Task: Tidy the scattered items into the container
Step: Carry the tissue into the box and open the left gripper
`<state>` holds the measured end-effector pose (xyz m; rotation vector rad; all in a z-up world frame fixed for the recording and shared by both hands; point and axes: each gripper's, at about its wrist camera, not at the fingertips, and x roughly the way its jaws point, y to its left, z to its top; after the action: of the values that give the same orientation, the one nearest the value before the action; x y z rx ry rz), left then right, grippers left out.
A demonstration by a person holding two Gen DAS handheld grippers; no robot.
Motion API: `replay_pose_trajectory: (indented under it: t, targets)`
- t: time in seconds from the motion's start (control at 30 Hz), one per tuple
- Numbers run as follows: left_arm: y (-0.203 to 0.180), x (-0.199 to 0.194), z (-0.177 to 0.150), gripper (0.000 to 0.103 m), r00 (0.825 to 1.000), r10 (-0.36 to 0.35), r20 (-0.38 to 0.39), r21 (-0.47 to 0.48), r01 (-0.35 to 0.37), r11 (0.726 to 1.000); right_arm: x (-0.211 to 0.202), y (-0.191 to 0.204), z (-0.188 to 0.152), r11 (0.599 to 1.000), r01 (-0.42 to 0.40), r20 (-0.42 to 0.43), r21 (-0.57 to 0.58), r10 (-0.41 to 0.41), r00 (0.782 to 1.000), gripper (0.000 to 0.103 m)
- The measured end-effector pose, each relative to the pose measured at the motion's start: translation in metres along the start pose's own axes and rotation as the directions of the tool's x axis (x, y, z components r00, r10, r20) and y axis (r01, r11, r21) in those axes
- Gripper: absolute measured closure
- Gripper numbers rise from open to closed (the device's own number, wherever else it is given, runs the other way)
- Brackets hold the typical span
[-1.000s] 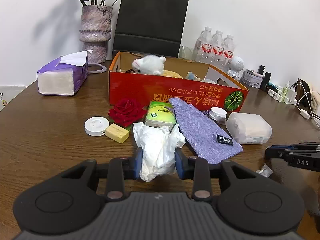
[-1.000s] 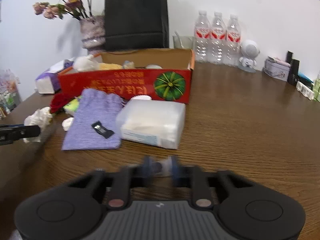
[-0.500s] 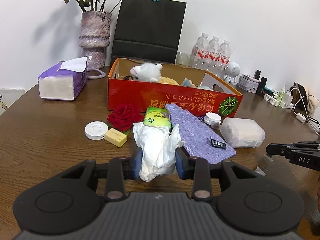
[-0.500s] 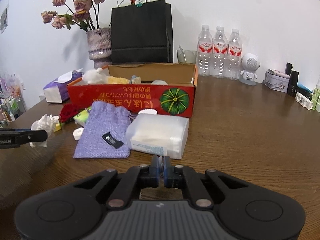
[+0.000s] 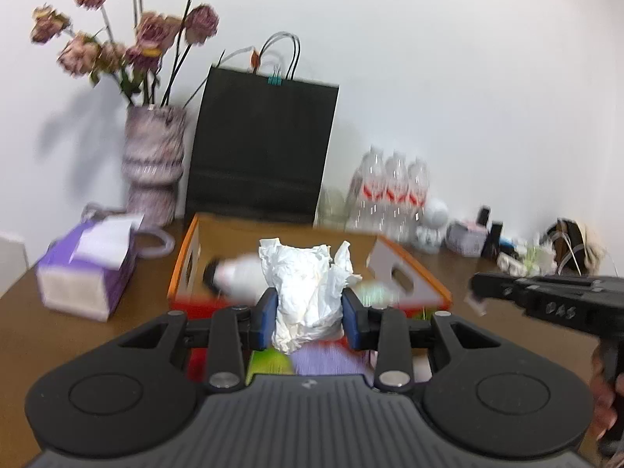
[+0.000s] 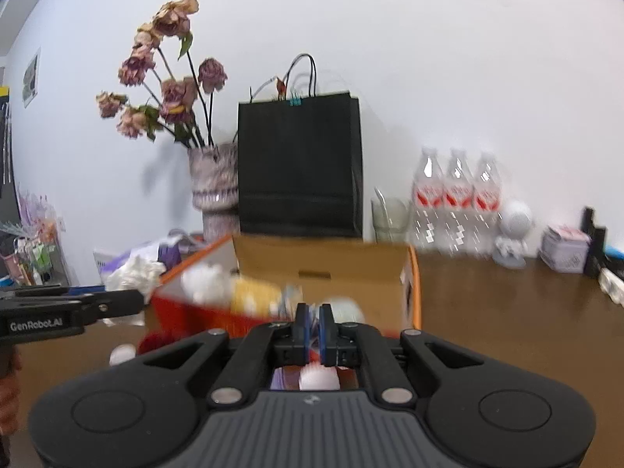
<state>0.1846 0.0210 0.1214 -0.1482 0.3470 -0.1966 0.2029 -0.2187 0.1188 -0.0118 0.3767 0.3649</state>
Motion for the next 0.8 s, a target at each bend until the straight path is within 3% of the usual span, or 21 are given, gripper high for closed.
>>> replay_pose_trajectory:
  t: [0.23,0.33,0.53,0.57,0.63,0.67,0.7,0.73,0.77,0.8]
  targets:
    - [0.004,0.064,0.030,0.067,1.000,0.007,0.016,-0.064,-0.006,0.998,0.073,0.003,0.035,0.999,0.000,0.002,0.034,0.000,1.000,0.100]
    - [0.010,0.090,0.029,0.067,1.000,-0.010,-0.011,-0.110,0.009,0.994,0.104,0.000,0.035,0.999,0.022,-0.025,0.045,-0.021,0.999,0.099]
    - [0.015,0.130,0.025,0.067,0.998,0.030,-0.059,-0.080,-0.035,0.996,0.142,-0.007,0.021,0.998,0.034,-0.117,0.060,-0.027,0.993,0.099]
    - [0.015,0.134,0.024,0.063,0.997,0.038,-0.066,-0.071,-0.042,0.997,0.145,-0.008,0.019,0.998,0.033,-0.130,0.059,-0.025,0.991,0.099]
    - [0.016,0.139,0.023,0.039,0.995,0.062,-0.081,-0.054,-0.067,0.996,0.149,-0.009,0.017,0.998,0.031,-0.158,0.058,-0.021,0.987,0.095]
    - [0.016,0.140,0.022,0.018,0.993,0.082,-0.086,-0.047,-0.086,0.995,0.150,-0.009,0.017,0.998,0.031,-0.171,0.060,-0.020,0.985,0.085]
    - [0.016,0.139,0.022,0.006,0.992,0.099,-0.082,-0.041,-0.103,0.994,0.151,-0.010,0.017,0.998,0.033,-0.184,0.060,-0.021,0.983,0.057]
    - [0.016,0.138,0.023,0.001,0.991,0.110,-0.074,-0.036,-0.113,0.993,0.151,-0.010,0.018,0.998,0.037,-0.197,0.055,-0.026,0.980,0.038]
    - [0.016,0.136,0.024,0.000,0.991,0.116,-0.070,-0.032,-0.118,0.993,0.151,-0.009,0.018,0.998,0.043,-0.205,0.046,-0.033,0.978,0.003]
    - [0.016,0.135,0.025,0.000,0.990,0.119,-0.070,-0.025,-0.121,0.992,0.150,-0.007,0.019,0.998,0.044,-0.205,0.033,-0.036,0.978,0.001]
